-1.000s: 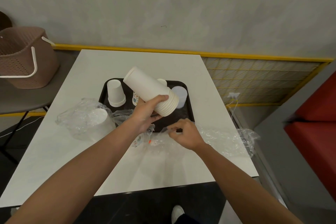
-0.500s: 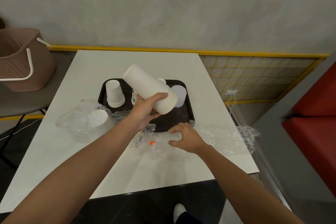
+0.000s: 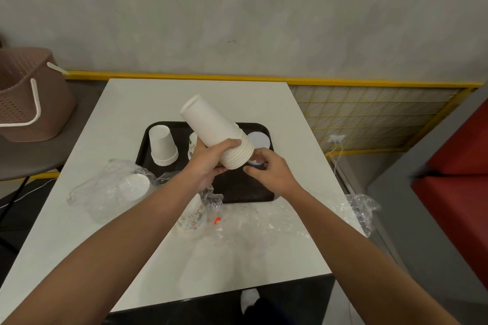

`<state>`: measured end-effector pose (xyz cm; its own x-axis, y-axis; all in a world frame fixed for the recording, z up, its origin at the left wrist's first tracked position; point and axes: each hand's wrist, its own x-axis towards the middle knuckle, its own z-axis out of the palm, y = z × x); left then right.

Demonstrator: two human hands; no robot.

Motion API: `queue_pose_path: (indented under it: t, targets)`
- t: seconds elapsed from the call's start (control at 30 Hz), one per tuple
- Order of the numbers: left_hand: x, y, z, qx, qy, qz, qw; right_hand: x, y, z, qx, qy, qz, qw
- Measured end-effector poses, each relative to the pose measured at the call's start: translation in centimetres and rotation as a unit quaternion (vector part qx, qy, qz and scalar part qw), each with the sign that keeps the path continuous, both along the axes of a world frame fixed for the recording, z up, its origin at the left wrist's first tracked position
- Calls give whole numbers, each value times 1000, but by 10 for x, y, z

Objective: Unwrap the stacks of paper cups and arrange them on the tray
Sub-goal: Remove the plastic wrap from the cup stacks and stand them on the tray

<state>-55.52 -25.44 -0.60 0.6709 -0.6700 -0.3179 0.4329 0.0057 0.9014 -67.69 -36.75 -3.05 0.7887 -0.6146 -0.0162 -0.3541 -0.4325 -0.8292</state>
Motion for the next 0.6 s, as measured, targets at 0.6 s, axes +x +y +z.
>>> queue_pose_path:
  t: [0.6]
  targets:
    - [73, -70, 7, 152, -181, 106, 966, 94, -92, 28, 61, -32, 49, 996]
